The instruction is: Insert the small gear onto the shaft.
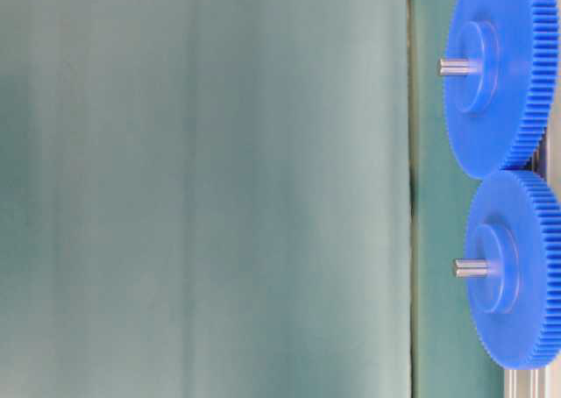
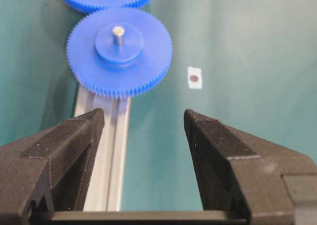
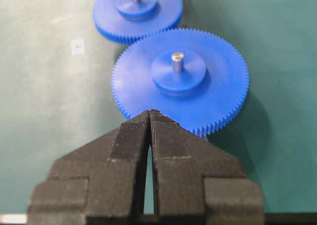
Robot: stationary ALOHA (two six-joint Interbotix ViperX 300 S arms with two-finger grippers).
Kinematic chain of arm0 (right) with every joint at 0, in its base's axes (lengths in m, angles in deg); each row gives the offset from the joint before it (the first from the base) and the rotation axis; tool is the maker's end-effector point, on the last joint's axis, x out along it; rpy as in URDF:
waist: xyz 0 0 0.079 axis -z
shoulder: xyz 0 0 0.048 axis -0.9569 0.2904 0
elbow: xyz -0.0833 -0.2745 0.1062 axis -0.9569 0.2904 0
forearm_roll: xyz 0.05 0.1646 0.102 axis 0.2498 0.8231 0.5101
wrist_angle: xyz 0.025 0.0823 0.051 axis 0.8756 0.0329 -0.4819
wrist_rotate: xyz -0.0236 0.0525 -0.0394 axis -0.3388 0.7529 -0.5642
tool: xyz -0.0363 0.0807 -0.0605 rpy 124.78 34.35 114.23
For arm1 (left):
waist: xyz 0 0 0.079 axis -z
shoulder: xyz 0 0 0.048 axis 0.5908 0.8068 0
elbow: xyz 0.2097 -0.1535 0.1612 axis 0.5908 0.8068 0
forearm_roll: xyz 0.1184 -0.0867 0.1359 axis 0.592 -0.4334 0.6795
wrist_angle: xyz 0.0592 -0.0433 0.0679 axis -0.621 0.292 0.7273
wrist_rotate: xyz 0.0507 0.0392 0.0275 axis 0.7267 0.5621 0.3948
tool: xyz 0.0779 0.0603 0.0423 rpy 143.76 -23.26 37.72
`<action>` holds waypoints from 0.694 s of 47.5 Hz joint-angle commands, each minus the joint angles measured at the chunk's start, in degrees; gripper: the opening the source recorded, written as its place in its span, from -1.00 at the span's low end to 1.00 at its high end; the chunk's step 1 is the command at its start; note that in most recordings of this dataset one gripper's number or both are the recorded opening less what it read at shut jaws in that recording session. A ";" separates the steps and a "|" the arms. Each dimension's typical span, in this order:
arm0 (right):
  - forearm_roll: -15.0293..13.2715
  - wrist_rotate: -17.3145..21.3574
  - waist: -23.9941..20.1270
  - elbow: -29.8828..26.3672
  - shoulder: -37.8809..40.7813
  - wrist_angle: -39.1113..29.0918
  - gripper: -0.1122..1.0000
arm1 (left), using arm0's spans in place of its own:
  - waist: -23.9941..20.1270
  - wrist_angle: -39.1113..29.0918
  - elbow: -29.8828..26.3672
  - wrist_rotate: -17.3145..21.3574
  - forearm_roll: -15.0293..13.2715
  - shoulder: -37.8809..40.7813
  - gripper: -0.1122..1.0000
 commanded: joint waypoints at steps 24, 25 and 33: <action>0.00 0.35 0.26 4.57 -1.41 7.38 -0.70 | 0.18 0.26 2.29 0.09 0.18 -2.02 0.35; 0.00 0.35 0.26 4.66 -1.41 7.56 -0.70 | 0.18 0.35 2.46 0.09 0.18 -2.29 0.35; 0.00 0.35 0.26 6.33 -1.41 8.44 -0.70 | 0.18 0.53 4.66 -0.09 0.18 -4.83 0.35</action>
